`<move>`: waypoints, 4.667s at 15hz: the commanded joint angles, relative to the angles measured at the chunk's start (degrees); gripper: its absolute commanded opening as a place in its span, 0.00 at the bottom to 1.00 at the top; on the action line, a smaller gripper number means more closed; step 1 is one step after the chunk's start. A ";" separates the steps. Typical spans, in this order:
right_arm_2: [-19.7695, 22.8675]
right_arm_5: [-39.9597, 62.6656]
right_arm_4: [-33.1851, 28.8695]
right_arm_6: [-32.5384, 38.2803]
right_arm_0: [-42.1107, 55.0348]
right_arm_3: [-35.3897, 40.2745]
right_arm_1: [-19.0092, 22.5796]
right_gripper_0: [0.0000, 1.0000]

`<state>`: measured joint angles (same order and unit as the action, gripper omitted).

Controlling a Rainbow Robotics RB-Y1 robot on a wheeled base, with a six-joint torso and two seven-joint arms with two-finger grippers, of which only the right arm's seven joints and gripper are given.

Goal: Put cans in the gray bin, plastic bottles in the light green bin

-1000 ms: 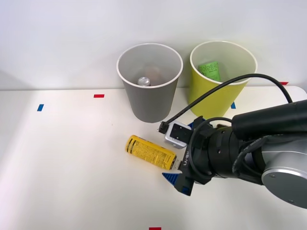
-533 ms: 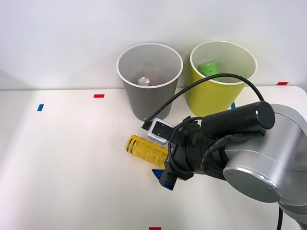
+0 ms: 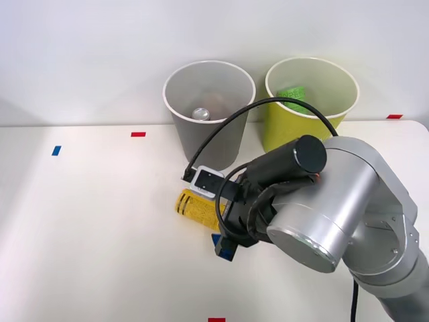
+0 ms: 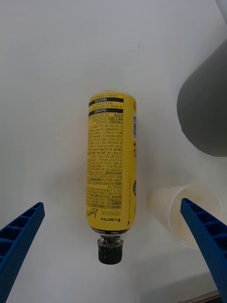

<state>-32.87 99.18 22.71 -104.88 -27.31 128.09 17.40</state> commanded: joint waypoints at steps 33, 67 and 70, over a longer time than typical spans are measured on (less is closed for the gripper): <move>-4.31 0.14 -2.32 -2.44 -5.03 -12.52 -5.53 1.00; -0.79 -16.21 -7.95 -9.47 -8.64 -39.32 -15.47 1.00; -0.71 -16.21 -8.74 -9.65 -8.64 -39.59 -15.47 1.00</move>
<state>-33.61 82.97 14.24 -114.44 -35.95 88.66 1.94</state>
